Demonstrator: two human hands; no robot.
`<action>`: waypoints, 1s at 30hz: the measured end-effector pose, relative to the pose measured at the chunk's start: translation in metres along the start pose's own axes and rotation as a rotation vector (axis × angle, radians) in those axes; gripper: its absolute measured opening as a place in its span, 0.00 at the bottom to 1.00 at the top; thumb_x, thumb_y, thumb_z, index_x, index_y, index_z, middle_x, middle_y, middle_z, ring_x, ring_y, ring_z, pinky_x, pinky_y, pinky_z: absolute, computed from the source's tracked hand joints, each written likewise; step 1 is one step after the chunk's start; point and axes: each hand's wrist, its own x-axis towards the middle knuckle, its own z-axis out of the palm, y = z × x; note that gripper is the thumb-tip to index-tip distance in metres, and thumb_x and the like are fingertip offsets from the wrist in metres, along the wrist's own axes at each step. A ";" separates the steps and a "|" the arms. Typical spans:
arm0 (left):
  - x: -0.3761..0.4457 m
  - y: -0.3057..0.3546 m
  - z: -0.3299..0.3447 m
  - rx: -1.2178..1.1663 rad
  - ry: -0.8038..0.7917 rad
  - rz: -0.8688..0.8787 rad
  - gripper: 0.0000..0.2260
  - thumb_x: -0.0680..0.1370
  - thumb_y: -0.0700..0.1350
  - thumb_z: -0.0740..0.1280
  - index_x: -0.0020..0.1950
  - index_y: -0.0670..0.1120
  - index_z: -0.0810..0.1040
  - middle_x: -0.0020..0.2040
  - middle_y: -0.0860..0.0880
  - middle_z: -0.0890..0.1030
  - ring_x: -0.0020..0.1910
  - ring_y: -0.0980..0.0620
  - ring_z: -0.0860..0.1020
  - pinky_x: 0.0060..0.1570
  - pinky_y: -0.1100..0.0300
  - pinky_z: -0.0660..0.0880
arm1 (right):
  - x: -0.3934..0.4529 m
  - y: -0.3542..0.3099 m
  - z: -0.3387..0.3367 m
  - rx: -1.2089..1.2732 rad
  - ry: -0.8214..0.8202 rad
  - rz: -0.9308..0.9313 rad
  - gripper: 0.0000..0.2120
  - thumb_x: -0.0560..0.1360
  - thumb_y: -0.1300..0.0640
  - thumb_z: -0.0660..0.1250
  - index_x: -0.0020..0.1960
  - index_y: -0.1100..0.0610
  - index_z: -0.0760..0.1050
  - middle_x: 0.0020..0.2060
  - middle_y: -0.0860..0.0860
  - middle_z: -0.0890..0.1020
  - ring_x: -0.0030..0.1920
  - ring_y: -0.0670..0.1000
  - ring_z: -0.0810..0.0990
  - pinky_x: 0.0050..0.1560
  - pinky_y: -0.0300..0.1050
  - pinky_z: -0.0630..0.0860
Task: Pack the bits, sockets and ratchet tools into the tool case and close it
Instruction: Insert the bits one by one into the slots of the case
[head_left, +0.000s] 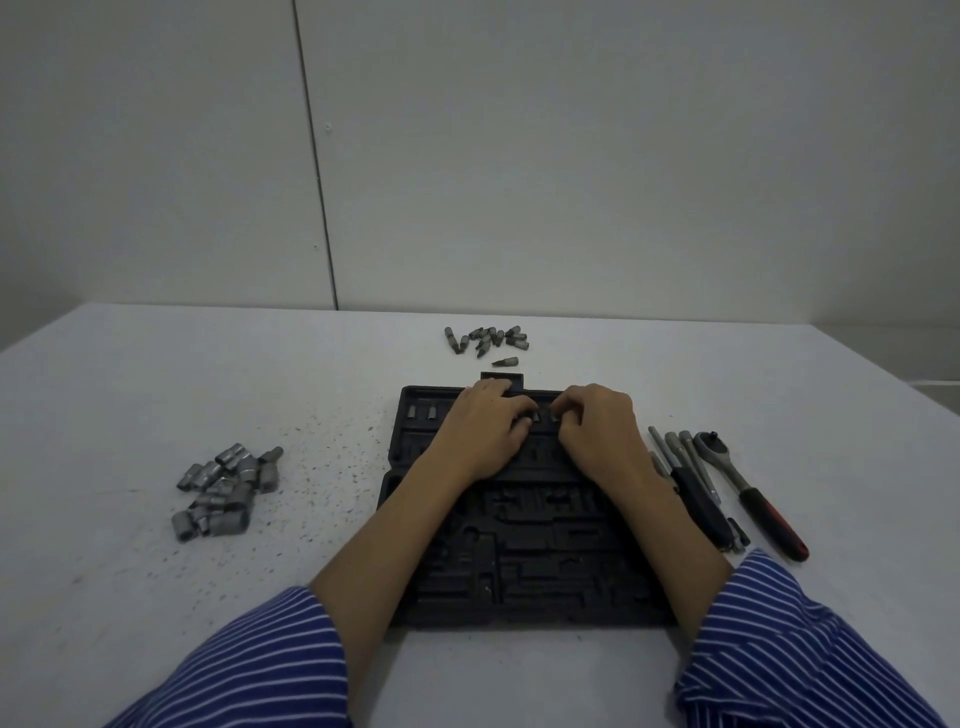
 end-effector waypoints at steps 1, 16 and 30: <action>0.000 0.000 0.000 0.002 -0.001 -0.001 0.14 0.80 0.48 0.58 0.64 0.48 0.74 0.63 0.44 0.72 0.65 0.47 0.67 0.64 0.54 0.62 | 0.000 0.000 0.000 0.003 0.012 -0.003 0.14 0.72 0.68 0.59 0.48 0.61 0.82 0.45 0.56 0.84 0.44 0.51 0.79 0.45 0.36 0.70; 0.001 -0.001 0.000 0.023 -0.008 -0.005 0.15 0.80 0.48 0.58 0.65 0.48 0.74 0.64 0.45 0.72 0.66 0.47 0.66 0.65 0.54 0.62 | -0.002 -0.005 -0.002 -0.065 -0.015 0.006 0.14 0.74 0.65 0.59 0.50 0.58 0.82 0.49 0.55 0.83 0.46 0.54 0.80 0.45 0.44 0.76; 0.022 -0.009 -0.009 -0.015 0.094 -0.098 0.16 0.80 0.43 0.57 0.67 0.44 0.70 0.63 0.44 0.73 0.62 0.46 0.69 0.60 0.52 0.67 | 0.014 -0.015 0.006 -0.213 -0.128 -0.066 0.16 0.78 0.56 0.59 0.64 0.57 0.72 0.57 0.53 0.77 0.59 0.54 0.72 0.52 0.47 0.71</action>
